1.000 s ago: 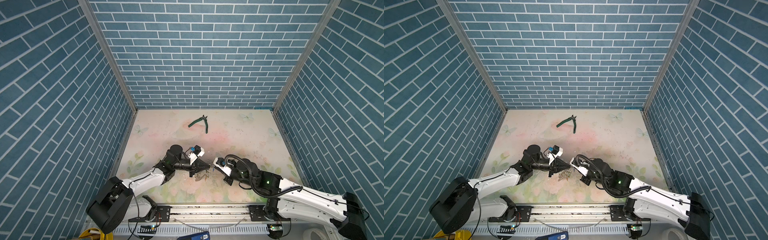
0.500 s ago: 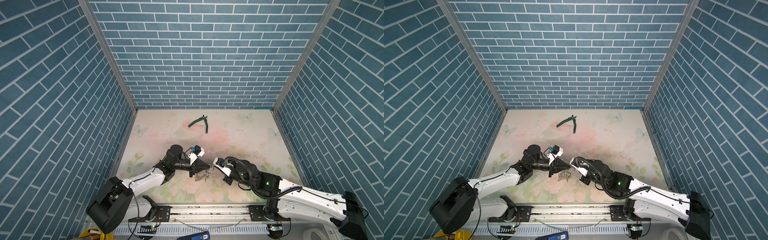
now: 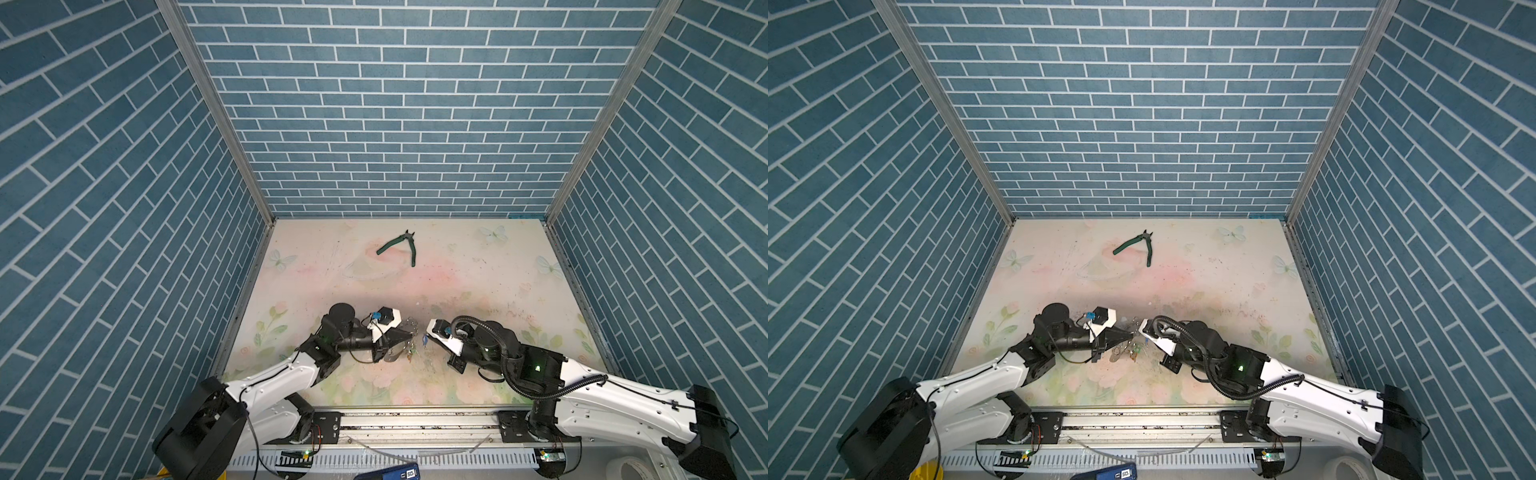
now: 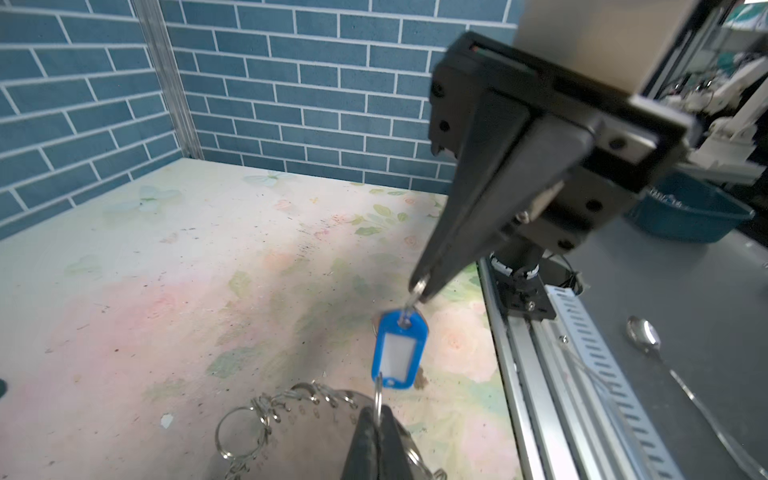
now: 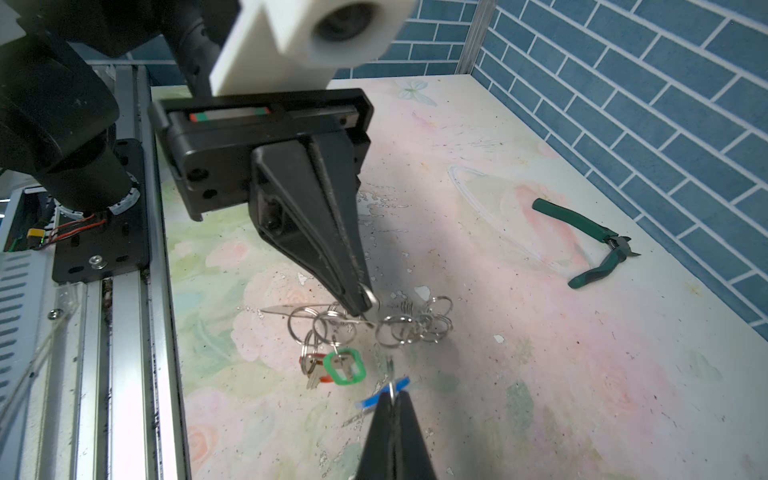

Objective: Put the keys on the keyring

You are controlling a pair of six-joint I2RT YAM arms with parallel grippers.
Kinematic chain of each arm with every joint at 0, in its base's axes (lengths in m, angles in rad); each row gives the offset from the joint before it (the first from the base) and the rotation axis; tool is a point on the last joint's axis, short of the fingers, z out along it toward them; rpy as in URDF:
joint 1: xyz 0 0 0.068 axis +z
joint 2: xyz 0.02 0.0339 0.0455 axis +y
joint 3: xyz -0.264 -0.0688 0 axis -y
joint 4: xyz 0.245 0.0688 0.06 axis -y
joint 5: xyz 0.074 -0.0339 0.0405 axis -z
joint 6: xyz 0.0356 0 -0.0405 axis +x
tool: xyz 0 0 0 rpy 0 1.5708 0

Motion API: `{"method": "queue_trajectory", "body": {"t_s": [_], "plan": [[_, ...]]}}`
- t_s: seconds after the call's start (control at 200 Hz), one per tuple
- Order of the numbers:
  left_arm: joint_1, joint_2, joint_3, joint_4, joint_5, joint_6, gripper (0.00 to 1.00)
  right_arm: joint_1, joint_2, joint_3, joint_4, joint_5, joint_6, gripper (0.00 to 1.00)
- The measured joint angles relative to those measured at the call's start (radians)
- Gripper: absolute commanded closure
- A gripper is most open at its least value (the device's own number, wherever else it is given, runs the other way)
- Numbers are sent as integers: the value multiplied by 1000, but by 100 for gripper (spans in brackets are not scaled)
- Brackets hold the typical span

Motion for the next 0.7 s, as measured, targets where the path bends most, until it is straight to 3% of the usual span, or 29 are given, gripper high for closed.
{"method": "queue_trajectory", "body": {"t_s": [0.235,0.7], "plan": [[-19,-13,-42,46,-13,121,100,0,-2,2,-34,-104,-3,100],[-50,13,-42,72,69,159,100,1,24,3,-27,-227,-22,100]]}}
